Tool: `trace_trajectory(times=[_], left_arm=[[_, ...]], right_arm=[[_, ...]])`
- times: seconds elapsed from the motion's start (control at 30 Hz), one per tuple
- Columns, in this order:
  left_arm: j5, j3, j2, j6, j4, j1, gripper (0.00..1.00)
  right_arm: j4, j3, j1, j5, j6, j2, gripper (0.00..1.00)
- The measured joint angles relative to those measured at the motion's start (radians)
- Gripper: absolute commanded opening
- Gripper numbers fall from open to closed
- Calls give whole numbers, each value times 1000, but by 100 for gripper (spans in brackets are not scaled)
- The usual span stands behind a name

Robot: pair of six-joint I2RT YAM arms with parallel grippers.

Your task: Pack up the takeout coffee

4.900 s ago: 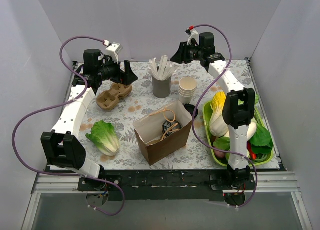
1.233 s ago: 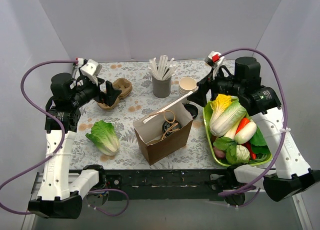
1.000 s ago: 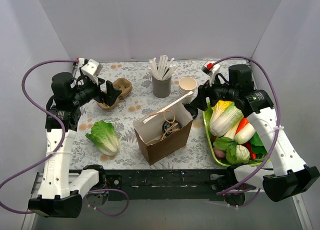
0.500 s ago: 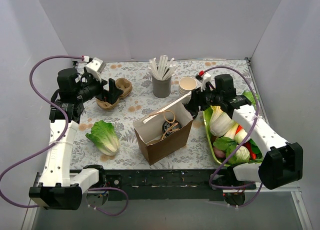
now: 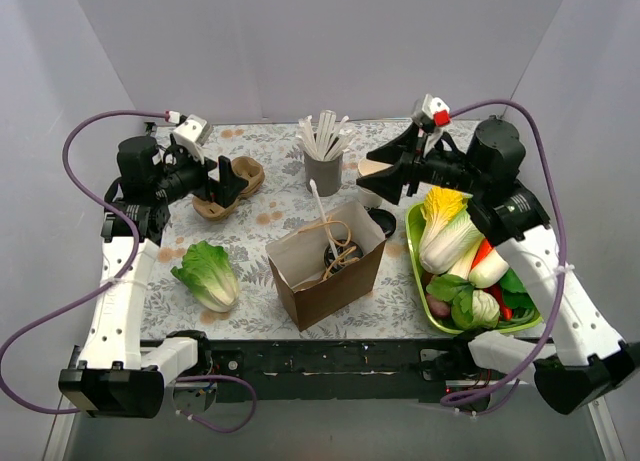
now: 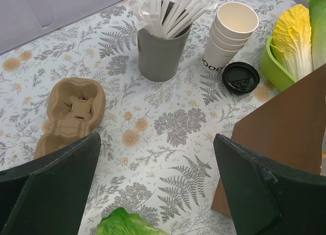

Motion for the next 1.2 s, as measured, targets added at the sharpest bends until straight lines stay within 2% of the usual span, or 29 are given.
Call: trace_trajectory(times=[0.1, 0.27, 0.37, 0.5, 0.6, 0.73, 0.87, 1.07, 1.2], left_arm=[[3, -14, 2, -9, 7, 0, 95], [6, -19, 20, -21, 15, 0, 95], [6, -18, 35, -39, 27, 0, 95], [39, -14, 61, -88, 50, 0, 95], [134, 22, 100, -154, 72, 0, 95], [247, 105, 165, -229, 117, -5, 94], [250, 155, 177, -242, 127, -8, 94], [210, 158, 151, -216, 112, -8, 95], [172, 151, 120, -188, 89, -8, 95]], right_arm=[[-19, -35, 0, 26, -27, -61, 75], [-122, -71, 0, 127, -118, -72, 90], [-227, -79, -1, 213, -172, -65, 92], [-288, -93, -3, 241, -190, -63, 92], [-293, -93, -6, 189, -191, -53, 86], [-270, -93, -7, 52, -190, -17, 85], [-204, -92, 3, -76, -172, 39, 86], [-126, -29, 54, -157, -161, 173, 85], [-95, 46, 113, -192, -160, 275, 77]])
